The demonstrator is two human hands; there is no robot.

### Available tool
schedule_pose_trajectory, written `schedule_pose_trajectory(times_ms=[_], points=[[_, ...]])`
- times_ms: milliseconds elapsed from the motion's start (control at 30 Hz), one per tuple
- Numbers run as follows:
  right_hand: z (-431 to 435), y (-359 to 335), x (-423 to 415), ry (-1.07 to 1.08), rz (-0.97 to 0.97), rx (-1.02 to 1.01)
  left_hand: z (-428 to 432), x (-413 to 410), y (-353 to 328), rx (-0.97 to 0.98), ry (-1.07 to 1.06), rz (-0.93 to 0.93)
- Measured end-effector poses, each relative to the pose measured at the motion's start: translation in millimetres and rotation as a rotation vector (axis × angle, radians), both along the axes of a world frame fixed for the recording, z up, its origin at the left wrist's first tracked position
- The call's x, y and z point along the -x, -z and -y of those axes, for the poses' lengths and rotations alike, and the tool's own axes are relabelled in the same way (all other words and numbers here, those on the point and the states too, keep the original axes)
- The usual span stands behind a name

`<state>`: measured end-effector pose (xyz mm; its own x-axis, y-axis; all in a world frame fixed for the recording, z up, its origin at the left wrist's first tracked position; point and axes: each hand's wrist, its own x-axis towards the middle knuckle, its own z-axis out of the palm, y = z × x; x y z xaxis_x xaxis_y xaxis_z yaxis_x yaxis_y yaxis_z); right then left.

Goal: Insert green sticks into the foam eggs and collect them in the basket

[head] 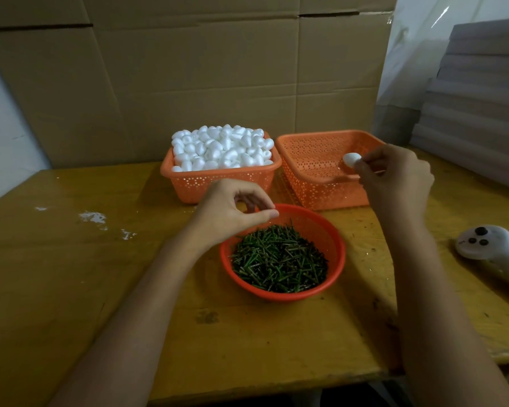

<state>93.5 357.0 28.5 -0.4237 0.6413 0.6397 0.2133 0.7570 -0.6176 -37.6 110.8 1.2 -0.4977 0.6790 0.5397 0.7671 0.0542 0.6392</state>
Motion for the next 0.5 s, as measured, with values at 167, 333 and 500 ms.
schedule_pose_trajectory(times_ms=[167, 333, 500], points=[[-7, 5, 6, 0.05, 0.062, -0.014, -2, -1, 5, 0.112, 0.03, 0.008], [-10, 7, 10, 0.077, 0.066, -0.015, -1, 0, 5, 0.161, 0.043, -0.01], [-10, 7, 11, 0.085, 0.072, -0.025, -1, -4, 2, 0.138, 0.03, -0.029]])
